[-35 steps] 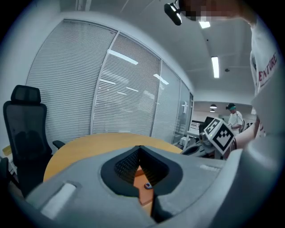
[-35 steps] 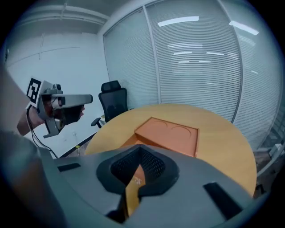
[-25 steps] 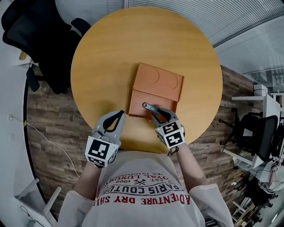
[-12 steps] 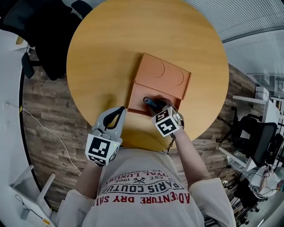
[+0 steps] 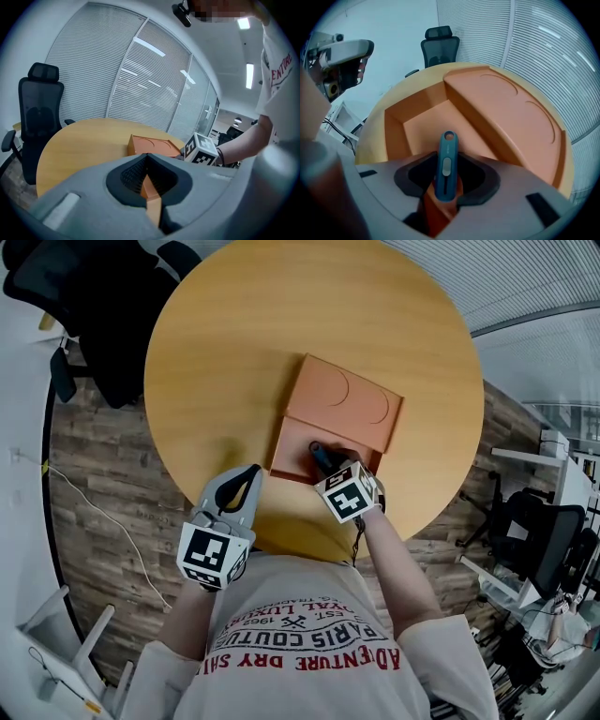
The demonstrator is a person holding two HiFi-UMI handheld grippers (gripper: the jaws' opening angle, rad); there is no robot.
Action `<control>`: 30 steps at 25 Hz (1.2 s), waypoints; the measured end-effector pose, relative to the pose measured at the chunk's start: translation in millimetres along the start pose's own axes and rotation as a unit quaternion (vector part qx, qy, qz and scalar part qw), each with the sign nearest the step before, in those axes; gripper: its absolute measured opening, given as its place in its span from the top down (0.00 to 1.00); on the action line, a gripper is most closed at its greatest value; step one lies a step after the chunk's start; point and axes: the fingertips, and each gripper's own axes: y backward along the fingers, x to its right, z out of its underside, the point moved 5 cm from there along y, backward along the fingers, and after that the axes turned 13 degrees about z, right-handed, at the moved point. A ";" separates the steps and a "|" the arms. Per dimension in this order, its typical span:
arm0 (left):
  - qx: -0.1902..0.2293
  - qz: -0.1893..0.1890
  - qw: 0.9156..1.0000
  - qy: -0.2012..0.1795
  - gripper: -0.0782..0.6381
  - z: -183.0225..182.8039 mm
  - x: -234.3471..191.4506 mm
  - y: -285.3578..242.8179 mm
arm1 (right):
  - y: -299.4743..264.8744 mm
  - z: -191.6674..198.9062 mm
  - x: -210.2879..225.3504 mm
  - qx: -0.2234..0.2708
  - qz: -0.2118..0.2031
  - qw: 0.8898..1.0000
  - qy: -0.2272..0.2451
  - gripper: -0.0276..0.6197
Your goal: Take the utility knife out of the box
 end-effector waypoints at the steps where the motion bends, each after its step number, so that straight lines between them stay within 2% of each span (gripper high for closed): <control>1: 0.000 0.000 1.000 -0.002 0.90 -0.2 1.5 0.5 | 0.3 0.3 0.4 0.002 0.001 1.000 -0.002 0.73; 7: 0.008 0.001 1.000 -0.008 0.90 -6.0 17.3 1.7 | 8.4 2.0 4.0 0.014 0.012 1.000 -0.017 0.75; 12: 0.015 0.005 0.999 -0.034 0.90 -19.1 23.2 9.5 | 52.8 -23.6 7.3 0.085 0.040 0.995 -0.035 0.75; 18: 0.032 0.011 0.997 -0.072 0.90 -40.6 40.7 14.2 | 117.6 -31.0 20.5 0.159 0.075 0.981 -0.077 0.75; 23: 0.056 0.018 0.993 -0.100 0.90 -68.6 58.2 18.1 | 176.6 -25.4 38.3 0.237 0.102 0.955 -0.144 0.75; 30: 0.074 0.021 0.986 -0.145 0.90 -108.8 74.2 26.1 | 264.5 -18.5 59.6 0.383 0.139 0.891 -0.202 0.75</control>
